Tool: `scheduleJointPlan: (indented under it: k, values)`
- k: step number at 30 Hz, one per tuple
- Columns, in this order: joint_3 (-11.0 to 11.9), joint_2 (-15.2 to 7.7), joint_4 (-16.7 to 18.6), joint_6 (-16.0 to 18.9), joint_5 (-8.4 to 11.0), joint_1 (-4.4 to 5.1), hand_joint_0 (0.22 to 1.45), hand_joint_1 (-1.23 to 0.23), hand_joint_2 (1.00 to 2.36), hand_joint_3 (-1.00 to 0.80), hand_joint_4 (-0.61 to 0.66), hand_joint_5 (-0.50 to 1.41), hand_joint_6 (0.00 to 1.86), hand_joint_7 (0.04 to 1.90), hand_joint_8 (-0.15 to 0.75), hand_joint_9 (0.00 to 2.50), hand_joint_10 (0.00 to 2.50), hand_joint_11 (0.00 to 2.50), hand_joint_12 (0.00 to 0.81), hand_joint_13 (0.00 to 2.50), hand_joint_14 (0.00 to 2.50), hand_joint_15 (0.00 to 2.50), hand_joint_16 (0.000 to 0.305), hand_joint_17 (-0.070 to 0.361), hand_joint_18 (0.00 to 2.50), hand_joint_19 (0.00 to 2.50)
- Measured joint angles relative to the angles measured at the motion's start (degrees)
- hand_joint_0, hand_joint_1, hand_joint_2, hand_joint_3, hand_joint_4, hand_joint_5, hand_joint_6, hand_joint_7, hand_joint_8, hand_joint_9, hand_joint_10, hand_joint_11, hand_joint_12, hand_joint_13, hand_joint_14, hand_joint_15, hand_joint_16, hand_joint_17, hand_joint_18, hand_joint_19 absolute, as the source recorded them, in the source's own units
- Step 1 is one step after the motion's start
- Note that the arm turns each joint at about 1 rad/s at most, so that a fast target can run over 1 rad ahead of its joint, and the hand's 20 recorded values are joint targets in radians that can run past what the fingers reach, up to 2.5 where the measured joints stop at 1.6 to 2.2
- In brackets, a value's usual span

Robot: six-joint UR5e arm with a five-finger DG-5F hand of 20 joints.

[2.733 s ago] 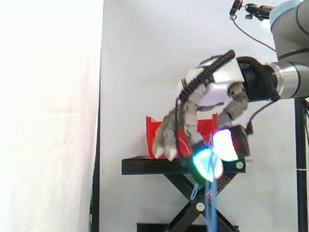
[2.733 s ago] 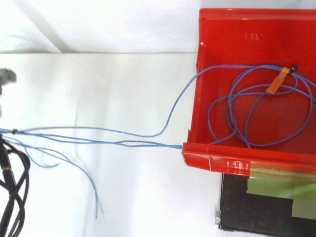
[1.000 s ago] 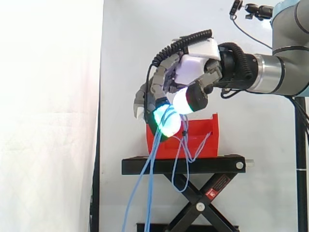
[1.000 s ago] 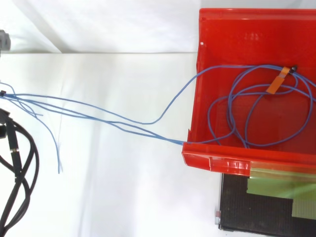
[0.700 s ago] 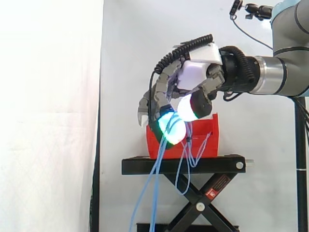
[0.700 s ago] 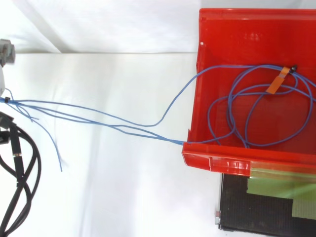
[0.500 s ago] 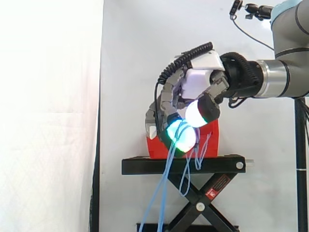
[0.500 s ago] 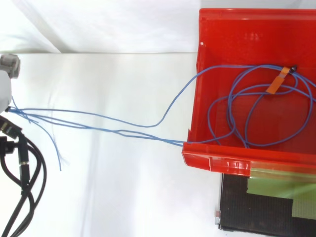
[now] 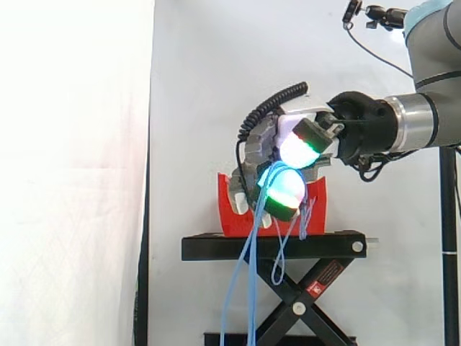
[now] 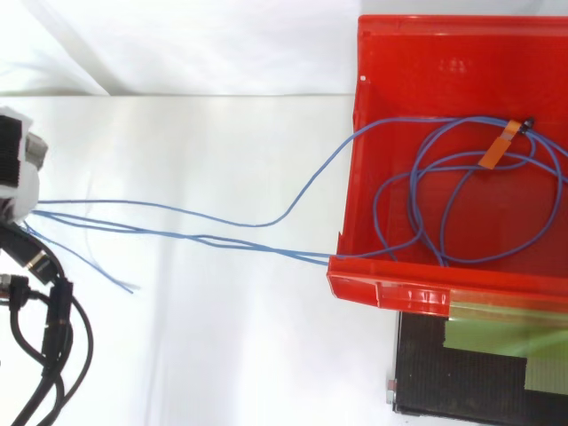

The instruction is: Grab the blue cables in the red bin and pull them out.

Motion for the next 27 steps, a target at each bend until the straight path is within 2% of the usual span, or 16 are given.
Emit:
scheduleJointPlan:
  k: [5, 9, 13, 18, 19, 20, 25, 27]
  values:
    - [-0.29, 0.00, -1.13, 7.40, 0.97, 0.29, 0.94, -0.82, 1.00, -1.00, 0.17, 0.90, 0.50, 0.60, 0.264, 0.87, 0.02, 0.66, 0.345, 1.22, 0.02, 1.17, 0.039, 0.087, 0.74, 0.84]
    - [-0.36, 0.00, -1.78, 12.88, 1.24, 0.50, 0.94, -0.82, 1.00, -1.00, 0.17, 0.91, 0.50, 0.60, 0.263, 0.87, 0.03, 0.67, 0.345, 1.28, 0.02, 1.28, 0.038, 0.086, 0.74, 0.85]
    - [-0.37, -0.01, -2.53, 14.99, 1.59, 0.65, 0.94, -0.82, 1.00, -1.00, 0.17, 0.91, 0.50, 0.60, 0.264, 0.88, 0.02, 0.67, 0.345, 1.31, 0.01, 1.38, 0.038, 0.086, 0.75, 0.87]
    - [-0.39, -0.01, -3.20, 15.31, 1.90, 0.76, 0.94, -0.83, 1.00, -1.00, 0.17, 0.91, 0.50, 0.60, 0.263, 0.89, 0.02, 0.67, 0.332, 1.37, 0.01, 1.51, 0.038, 0.087, 0.85, 0.97]
    - [-0.39, -0.01, -3.24, 15.29, 1.92, 0.78, 0.94, -0.83, 1.00, -1.00, 0.17, 0.91, 0.49, 0.60, 0.264, 0.90, 0.02, 0.68, 0.330, 1.38, 0.11, 1.55, 0.039, 0.089, 0.90, 1.02]
    - [-0.39, -0.01, -3.28, 15.26, 1.93, 0.80, 0.94, -0.83, 1.00, -1.00, 0.17, 0.91, 0.49, 0.61, 0.264, 0.91, 0.02, 0.70, 0.322, 1.34, 0.38, 1.44, 0.040, 0.090, 0.94, 1.06]
    - [-0.39, -0.01, -3.32, 14.99, 1.99, 0.83, 0.94, -0.83, 1.00, -1.00, 0.17, 0.92, 0.48, 0.61, 0.266, 0.93, 0.03, 0.73, 0.314, 1.25, 1.08, 1.20, 0.040, 0.091, 1.12, 1.24]
    - [-0.39, -0.01, -3.32, 14.58, 1.98, 0.88, 0.94, -0.83, 1.00, -1.00, 0.17, 0.92, 0.48, 0.61, 0.265, 0.94, 0.03, 0.74, 0.313, 1.23, 1.23, 1.16, 0.039, 0.088, 1.17, 1.33]
